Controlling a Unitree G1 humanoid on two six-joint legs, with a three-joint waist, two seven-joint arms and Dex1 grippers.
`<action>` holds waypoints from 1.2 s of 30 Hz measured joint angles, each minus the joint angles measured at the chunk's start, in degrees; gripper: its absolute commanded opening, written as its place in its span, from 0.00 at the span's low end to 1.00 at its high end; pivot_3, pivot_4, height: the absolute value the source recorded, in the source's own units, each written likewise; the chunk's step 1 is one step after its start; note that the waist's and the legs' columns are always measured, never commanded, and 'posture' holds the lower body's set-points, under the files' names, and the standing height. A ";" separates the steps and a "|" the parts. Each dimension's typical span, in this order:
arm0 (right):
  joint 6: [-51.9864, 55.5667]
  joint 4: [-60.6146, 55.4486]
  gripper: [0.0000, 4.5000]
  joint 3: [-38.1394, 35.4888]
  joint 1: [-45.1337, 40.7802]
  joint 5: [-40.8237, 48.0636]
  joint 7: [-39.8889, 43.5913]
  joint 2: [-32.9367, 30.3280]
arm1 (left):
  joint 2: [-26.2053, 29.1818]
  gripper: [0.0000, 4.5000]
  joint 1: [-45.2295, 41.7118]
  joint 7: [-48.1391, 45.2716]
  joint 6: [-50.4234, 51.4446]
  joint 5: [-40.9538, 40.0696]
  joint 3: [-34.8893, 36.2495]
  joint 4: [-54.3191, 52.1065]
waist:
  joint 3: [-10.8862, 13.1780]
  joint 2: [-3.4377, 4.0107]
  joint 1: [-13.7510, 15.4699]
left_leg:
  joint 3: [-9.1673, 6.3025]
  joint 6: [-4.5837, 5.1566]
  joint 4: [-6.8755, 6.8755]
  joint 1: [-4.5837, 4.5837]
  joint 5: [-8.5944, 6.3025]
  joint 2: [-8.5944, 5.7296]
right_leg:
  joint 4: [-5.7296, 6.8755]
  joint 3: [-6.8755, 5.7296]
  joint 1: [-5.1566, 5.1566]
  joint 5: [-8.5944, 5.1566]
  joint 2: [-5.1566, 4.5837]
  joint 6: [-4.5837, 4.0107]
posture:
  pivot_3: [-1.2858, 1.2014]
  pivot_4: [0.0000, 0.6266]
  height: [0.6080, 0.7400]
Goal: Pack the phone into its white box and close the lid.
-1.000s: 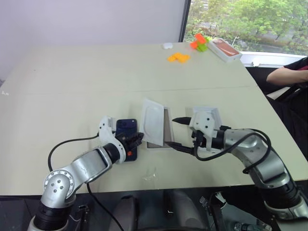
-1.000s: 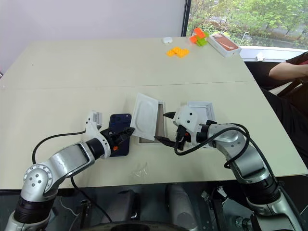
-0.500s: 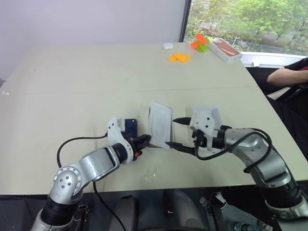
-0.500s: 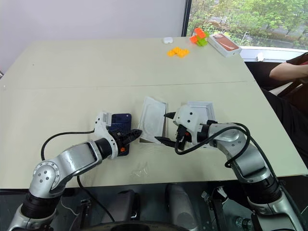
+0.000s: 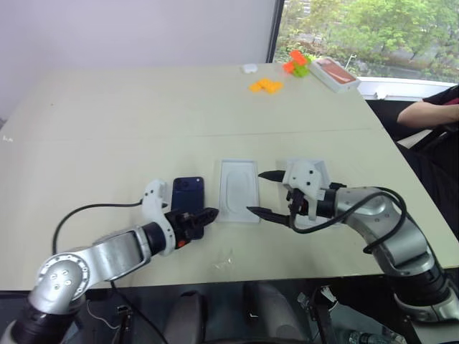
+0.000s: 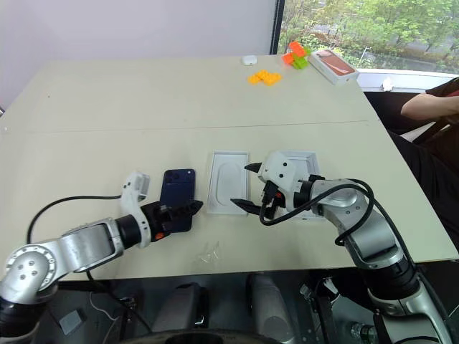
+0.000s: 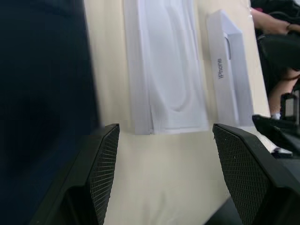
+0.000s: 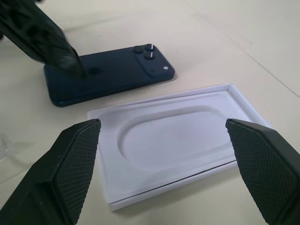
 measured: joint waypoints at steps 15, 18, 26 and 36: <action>13.25 3.47 0.00 9.09 -10.52 -4.92 -8.10 4.58 | 9.56 0.75 11.97 -46.42 -13.97 54.76 3.86 -3.33 | 0.07 0.07 -0.25 | 0.11 -0.01 -0.09 -1.02 0.00 0.06 | 0.00 0.09 -1.11 0.08 -0.03 -0.11 | 0.52 0.24 1.00; 15.34 3.82 0.00 14.55 -11.81 -8.35 -8.14 3.28 | 9.36 0.75 13.24 -51.91 -15.00 56.68 4.38 -3.25 | 0.08 0.08 -0.15 | 0.10 0.00 -0.10 -1.11 0.00 0.07 | 0.02 0.05 -1.19 0.15 -0.02 -0.22 | 0.52 0.24 1.00; 19.15 4.29 0.00 17.18 -12.95 -7.28 -2.59 2.83 | 9.26 0.75 15.82 -60.13 -14.38 59.37 5.19 -3.19 | 0.07 0.07 -0.27 | 0.06 0.01 -0.06 -1.08 0.00 0.12 | 0.03 0.05 -1.16 0.06 -0.02 -0.02 | 0.52 0.24 1.00; 19.64 9.38 0.00 18.48 -15.73 -10.20 -4.49 4.77 | 6.92 0.75 15.92 -61.99 -12.31 60.44 5.40 -3.68 | 0.05 0.05 -0.20 | 0.05 0.01 0.02 -1.02 0.00 0.14 | 0.12 0.00 -1.09 0.13 0.04 -0.14 | 0.52 0.24 1.00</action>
